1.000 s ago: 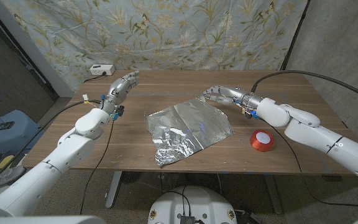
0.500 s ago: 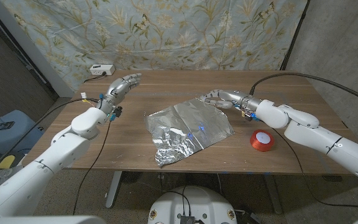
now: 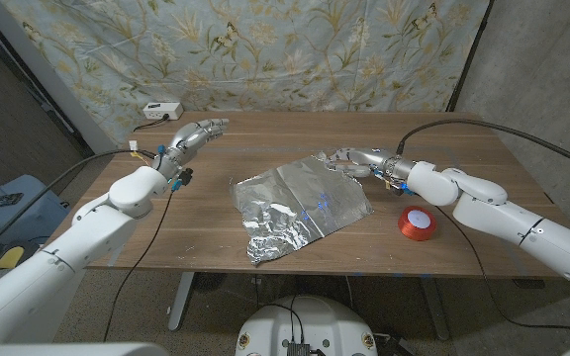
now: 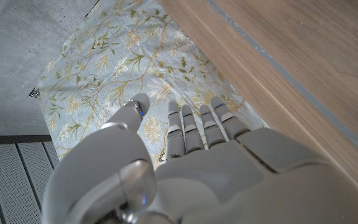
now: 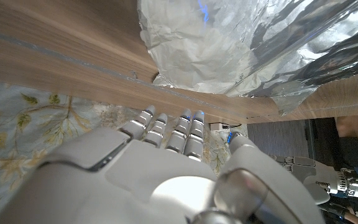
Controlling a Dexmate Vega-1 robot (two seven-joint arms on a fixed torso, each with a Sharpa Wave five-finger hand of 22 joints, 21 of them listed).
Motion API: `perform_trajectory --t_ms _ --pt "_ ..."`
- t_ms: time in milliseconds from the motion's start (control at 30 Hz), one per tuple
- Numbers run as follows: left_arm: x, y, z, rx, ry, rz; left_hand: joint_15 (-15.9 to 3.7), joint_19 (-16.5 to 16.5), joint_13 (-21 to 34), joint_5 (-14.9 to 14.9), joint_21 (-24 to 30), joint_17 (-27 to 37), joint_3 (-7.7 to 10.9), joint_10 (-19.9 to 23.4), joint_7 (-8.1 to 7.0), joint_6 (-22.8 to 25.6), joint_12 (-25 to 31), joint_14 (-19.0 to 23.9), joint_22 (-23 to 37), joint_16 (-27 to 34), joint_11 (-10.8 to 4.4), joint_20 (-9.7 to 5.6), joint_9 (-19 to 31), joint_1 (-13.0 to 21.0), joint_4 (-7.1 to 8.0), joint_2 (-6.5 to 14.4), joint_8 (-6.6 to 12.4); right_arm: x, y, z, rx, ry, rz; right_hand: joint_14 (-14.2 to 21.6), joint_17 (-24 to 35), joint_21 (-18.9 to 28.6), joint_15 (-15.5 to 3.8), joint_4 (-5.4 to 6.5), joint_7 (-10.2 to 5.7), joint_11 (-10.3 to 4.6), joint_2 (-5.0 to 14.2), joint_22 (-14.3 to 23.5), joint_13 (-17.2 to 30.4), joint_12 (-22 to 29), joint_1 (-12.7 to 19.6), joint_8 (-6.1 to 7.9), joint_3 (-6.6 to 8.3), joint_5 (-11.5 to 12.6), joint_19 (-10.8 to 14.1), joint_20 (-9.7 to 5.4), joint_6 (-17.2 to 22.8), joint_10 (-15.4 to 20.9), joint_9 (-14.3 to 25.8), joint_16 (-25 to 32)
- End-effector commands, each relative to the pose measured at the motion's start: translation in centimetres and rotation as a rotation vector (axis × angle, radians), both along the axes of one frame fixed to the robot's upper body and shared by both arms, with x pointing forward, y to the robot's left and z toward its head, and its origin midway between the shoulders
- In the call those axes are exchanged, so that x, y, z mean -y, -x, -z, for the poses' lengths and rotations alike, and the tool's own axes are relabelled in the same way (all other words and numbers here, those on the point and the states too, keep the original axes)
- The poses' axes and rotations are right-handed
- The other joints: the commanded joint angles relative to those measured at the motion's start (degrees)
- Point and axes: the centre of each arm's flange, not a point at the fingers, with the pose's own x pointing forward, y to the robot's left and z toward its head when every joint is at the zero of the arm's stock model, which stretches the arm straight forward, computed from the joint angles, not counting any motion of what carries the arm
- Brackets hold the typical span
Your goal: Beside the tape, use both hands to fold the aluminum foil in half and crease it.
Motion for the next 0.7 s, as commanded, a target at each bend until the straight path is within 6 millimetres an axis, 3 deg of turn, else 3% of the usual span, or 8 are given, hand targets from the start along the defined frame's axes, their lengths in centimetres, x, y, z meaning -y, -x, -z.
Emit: perform_trajectory --t_ms 33,367,700 --pt "1.8 1.5 1.4 -0.065 0.056 -0.099 0.31 0.57 0.43 -0.35 -0.08 0.34 -0.63 1.25 0.12 0.8 0.5 1.75 0.27 0.71 0.0 0.14 0.34 0.79 0.24 0.36 0.17 0.8 -0.5 1.2 -0.01 0.027 0.014 0.13 0.05 0.05 -2.25 0.36 -0.02 0.09 -0.05 0.07 0.26 -0.04 -0.83 0.39 0.07 0.23 -0.44 -3.28 0.68 0.46 0.2 0.59" --pt "2.7 2.1 3.0 -0.14 0.118 -0.188 0.83 0.56 0.87 -0.73 -0.17 0.64 -1.71 2.22 0.28 1.42 0.86 3.67 0.37 1.27 0.56 0.86 0.41 0.69 0.61 0.79 0.0 1.5 -1.4 2.3 0.0 0.058 0.02 0.47 0.0 0.13 -2.47 0.38 -0.06 -0.24 -0.11 0.06 0.26 -0.13 -1.14 0.37 0.08 0.27 -0.75 -3.42 0.93 0.66 0.2 0.69" --pt "3.2 2.6 3.0 -0.209 0.149 -0.285 1.07 1.38 1.34 -1.06 0.1 0.82 -2.92 3.63 0.94 2.67 1.39 5.68 0.51 1.8 1.3 1.66 0.48 0.67 0.58 0.78 0.04 1.5 -2.4 2.8 -0.008 0.069 0.021 0.38 -0.04 0.24 -2.81 0.45 -0.49 -0.87 -0.22 0.06 0.28 -0.4 -1.64 0.2 0.04 0.32 -1.09 -3.52 0.89 0.43 0.2 0.61"
